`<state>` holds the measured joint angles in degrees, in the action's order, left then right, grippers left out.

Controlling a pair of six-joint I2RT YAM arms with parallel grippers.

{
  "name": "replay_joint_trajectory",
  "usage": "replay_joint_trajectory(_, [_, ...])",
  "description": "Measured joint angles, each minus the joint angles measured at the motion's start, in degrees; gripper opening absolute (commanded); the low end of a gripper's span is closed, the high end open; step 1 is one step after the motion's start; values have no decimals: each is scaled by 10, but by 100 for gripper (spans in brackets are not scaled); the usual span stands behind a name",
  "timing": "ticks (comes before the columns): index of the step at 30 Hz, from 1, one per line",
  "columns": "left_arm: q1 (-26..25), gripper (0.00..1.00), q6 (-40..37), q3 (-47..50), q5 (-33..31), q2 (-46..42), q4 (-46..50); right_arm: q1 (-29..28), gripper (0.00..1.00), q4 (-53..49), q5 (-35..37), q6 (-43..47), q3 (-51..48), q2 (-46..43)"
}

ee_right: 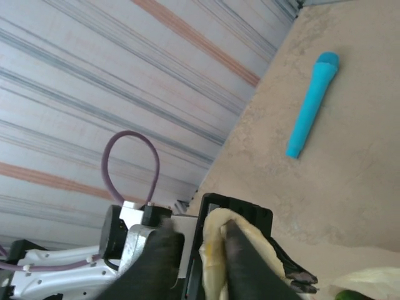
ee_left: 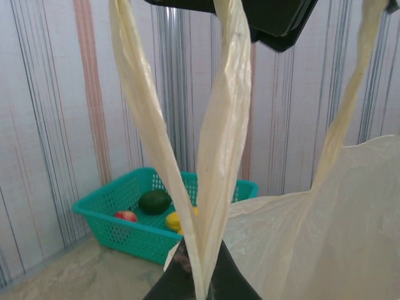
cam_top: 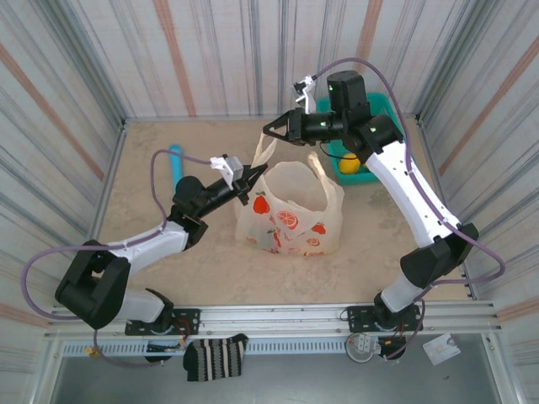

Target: Place the fake fruits into the plastic bag and tie a complex knot

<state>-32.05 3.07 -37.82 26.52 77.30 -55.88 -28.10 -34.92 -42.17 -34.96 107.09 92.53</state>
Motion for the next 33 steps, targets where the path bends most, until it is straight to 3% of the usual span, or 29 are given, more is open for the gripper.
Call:
replay_joint_trajectory(4, [1,0,4,-58,-34,-15,126,9,67,-33,47,42,49,0])
replay_joint_trajectory(7, [14,0,33,-113,-75,-17,216,17,68,-46,99,71,71,-14])
replay_joint_trajectory(11, [70,0,103,-139,-103,-16,297,31,69,-49,185,100,66,-51])
replay_joint_trajectory(16, [127,0,170,-138,-110,-10,348,41,84,50,248,151,-94,-156])
replay_joint_trajectory(21, [129,0,180,-130,-103,-10,346,48,99,208,224,205,-307,-256])
replay_joint_trajectory(27, [129,0,182,-124,-85,-14,329,49,99,344,132,262,-447,-276])
replay_joint_trajectory(30, [129,0,182,-120,-76,-18,324,49,99,362,88,266,-465,-273])
replay_joint_trajectory(33, [129,0,182,-118,-70,-24,320,49,94,346,45,249,-418,-253])
